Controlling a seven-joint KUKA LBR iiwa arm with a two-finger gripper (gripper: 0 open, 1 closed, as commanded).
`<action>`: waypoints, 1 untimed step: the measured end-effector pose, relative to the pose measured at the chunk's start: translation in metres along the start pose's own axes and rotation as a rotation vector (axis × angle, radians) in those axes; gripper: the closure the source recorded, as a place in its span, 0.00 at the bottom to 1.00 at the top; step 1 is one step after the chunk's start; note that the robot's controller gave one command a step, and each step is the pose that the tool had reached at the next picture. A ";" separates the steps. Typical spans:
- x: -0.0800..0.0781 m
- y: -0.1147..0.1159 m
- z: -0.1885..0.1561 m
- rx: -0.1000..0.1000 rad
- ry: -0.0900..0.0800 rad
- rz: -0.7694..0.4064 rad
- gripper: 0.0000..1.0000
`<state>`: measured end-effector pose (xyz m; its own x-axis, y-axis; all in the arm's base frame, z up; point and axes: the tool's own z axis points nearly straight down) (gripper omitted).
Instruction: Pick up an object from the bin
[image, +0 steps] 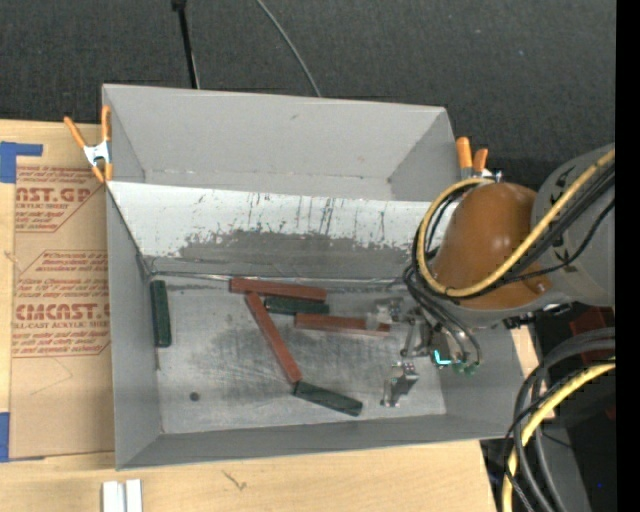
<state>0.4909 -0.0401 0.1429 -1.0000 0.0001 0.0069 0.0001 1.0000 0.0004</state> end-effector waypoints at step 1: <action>-0.002 0.000 -0.003 0.001 -0.007 -0.001 0.00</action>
Offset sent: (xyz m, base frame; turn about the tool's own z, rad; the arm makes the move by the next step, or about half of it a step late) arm -0.0024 0.0682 -0.0729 -0.4388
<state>0.4927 -0.0401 0.1457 -1.0000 -0.0006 0.0003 -0.0006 1.0000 -0.0002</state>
